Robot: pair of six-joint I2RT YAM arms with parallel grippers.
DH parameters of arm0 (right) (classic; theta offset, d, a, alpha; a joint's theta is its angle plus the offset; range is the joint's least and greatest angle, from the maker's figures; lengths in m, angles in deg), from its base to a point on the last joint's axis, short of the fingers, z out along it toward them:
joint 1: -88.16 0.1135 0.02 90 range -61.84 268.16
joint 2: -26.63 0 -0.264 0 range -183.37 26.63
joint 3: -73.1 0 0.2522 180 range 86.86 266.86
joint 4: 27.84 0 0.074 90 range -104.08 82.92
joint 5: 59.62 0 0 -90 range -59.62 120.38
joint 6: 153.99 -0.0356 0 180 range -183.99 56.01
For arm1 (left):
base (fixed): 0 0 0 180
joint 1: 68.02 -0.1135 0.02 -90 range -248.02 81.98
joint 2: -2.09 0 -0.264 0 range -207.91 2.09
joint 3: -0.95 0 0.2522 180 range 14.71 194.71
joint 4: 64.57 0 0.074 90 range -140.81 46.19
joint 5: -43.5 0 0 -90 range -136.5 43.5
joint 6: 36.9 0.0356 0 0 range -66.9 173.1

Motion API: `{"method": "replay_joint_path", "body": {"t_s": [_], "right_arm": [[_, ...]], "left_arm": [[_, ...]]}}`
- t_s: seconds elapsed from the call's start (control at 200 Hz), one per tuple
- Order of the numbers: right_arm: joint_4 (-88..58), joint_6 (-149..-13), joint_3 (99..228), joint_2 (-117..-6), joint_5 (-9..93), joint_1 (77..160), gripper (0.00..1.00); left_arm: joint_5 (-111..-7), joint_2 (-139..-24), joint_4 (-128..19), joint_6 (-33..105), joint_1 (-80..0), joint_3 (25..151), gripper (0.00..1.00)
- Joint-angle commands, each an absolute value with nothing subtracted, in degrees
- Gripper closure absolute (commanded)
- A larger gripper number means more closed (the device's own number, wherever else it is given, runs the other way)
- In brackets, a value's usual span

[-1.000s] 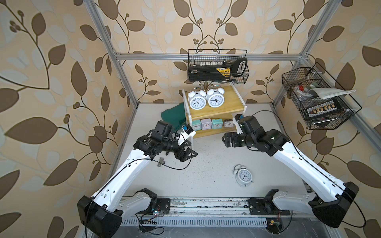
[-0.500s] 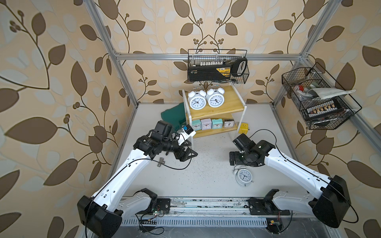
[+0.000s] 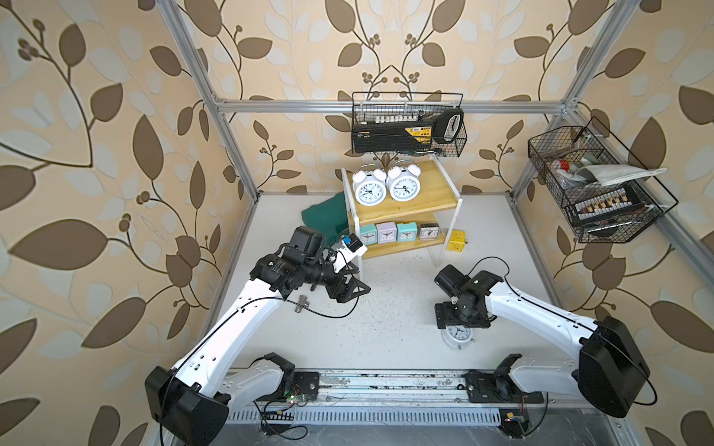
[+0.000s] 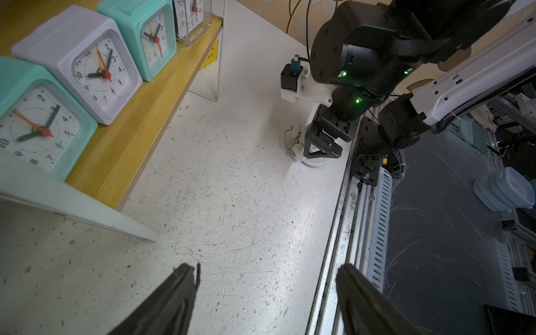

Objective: Place the alarm clocks on the shelf by style
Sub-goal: Pick up the alarm from the center of the board.

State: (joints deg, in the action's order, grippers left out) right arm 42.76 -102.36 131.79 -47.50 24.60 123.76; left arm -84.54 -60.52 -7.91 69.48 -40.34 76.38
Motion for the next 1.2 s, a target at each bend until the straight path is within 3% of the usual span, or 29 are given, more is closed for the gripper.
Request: {"method": "replay_joint_path", "body": {"t_s": [0.0,0.55,0.73,1.195], "right_arm": [[42.63,-102.59,130.21,-46.73,27.02,123.69,0.01],[41.65,-102.29,129.33,-47.49,30.28,128.46,0.05],[41.25,-101.46,130.69,-49.48,28.70,129.73,0.09],[39.49,-98.94,134.17,-55.86,25.20,129.30,0.09]], "left_arm": [[-85.74,-60.13,-8.44,70.50,-41.11,76.03,0.21],[-85.70,-60.14,-8.53,70.59,-41.19,76.02,0.20],[-85.78,-60.14,-8.44,70.49,-41.21,76.05,0.20],[-85.88,-59.96,-8.49,70.50,-41.22,75.88,0.20]]}}
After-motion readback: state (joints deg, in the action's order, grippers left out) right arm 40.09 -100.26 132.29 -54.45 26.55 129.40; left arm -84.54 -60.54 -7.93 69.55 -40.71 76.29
